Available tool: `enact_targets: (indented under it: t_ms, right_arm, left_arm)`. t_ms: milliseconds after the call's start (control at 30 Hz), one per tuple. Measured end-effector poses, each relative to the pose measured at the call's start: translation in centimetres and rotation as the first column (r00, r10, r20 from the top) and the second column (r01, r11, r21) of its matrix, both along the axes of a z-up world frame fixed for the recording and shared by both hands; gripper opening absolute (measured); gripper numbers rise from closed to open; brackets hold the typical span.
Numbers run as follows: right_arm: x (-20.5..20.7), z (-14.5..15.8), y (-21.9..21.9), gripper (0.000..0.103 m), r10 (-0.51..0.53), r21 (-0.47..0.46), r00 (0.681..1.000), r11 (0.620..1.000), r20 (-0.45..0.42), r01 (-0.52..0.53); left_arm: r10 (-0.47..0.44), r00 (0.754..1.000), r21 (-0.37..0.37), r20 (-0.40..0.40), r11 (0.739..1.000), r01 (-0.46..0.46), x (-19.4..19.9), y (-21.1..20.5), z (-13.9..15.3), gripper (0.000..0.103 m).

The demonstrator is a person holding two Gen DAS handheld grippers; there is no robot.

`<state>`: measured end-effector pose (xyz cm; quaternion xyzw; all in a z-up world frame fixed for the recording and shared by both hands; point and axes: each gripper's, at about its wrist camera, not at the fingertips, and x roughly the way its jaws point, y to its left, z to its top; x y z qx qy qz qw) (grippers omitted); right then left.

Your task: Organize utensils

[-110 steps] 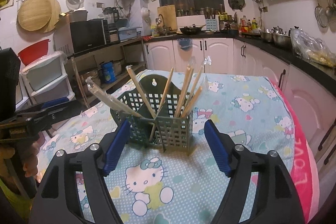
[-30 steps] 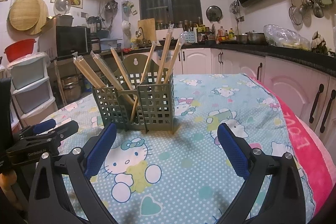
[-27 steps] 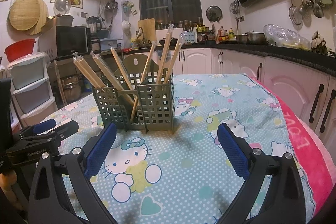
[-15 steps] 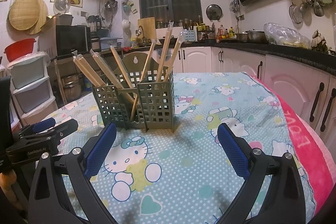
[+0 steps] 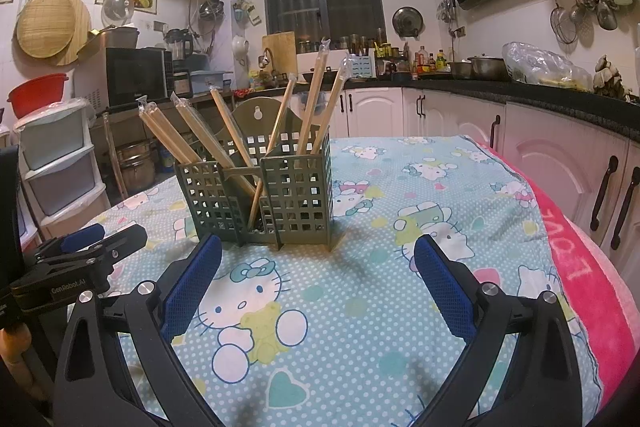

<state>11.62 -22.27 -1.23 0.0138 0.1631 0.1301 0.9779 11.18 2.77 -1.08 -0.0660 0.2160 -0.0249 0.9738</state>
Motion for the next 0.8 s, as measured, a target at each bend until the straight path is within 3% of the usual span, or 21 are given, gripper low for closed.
enact_targets:
  t_ms: [800]
  right_arm:
    - [0.02,-0.02,0.02,0.094,0.001,-0.001,1.0,1.0,-0.004,-0.001]
  left_arm:
    - [0.007,1.0,-0.006,-0.008,1.0,-0.007,-0.03,0.19,0.08,0.092]
